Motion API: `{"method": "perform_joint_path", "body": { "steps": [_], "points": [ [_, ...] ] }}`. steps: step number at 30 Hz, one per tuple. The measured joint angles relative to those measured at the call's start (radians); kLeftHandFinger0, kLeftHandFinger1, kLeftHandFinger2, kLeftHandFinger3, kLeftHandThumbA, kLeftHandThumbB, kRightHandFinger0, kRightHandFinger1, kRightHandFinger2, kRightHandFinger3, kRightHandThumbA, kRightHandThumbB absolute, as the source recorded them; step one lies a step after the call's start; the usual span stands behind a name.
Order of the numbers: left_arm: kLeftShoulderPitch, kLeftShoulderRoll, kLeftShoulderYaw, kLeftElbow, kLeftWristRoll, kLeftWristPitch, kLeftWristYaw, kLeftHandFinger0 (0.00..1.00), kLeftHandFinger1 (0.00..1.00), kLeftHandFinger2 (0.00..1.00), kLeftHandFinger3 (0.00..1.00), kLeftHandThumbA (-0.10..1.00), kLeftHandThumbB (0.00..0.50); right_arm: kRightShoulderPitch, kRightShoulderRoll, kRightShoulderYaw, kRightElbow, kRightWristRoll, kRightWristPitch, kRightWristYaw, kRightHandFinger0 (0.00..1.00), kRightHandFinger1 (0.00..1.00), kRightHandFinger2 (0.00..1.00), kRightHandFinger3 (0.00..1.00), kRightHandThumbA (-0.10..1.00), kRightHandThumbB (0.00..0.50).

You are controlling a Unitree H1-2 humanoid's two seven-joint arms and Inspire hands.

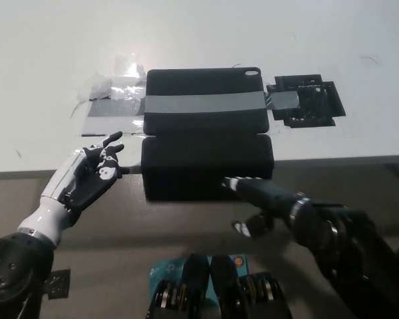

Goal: The robot uses its right hand to pull the cover of a folded tablet cover kept in the middle of the desk

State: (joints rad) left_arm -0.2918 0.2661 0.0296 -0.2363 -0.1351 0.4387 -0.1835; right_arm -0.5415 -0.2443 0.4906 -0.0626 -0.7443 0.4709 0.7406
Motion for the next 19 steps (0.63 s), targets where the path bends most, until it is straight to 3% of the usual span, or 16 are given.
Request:
{"method": "perform_joint_path", "body": {
  "steps": [8, 12, 16, 18, 19],
  "points": [
    [0.002, 0.000, -0.001, 0.000, 0.000, -0.001, 0.000, 0.71, 0.93, 1.00, 1.00, 1.00, 0.214, 0.097, -0.017, -0.060, -0.121, 0.012, 0.000, 0.011, 1.00, 1.00, 1.00, 1.00, 0.61, 0.500],
    [0.003, 0.000, -0.003, 0.001, 0.000, -0.001, 0.000, 0.70, 0.93, 1.00, 1.00, 1.00, 0.205, 0.153, -0.026, -0.126, -0.213, 0.056, -0.002, 0.005, 1.00, 1.00, 1.00, 1.00, 0.65, 0.494],
    [0.005, 0.000, -0.004, 0.003, 0.001, -0.001, 0.000, 0.71, 0.93, 1.00, 1.00, 1.00, 0.217, 0.197, -0.033, -0.245, -0.287, 0.113, -0.006, -0.020, 1.00, 1.00, 1.00, 1.00, 0.56, 0.458],
    [0.006, 0.000, -0.005, 0.004, 0.001, -0.001, 0.000, 0.71, 0.94, 1.00, 1.00, 1.00, 0.206, 0.210, -0.029, -0.317, -0.313, 0.149, -0.018, -0.048, 1.00, 1.00, 1.00, 1.00, 0.51, 0.350],
    [0.006, 0.000, -0.005, 0.003, 0.001, -0.001, 0.000, 0.71, 0.94, 1.00, 1.00, 1.00, 0.206, 0.214, -0.027, -0.336, -0.317, 0.158, -0.022, -0.054, 1.00, 1.00, 1.00, 1.00, 0.51, 0.350]
  ]
}}
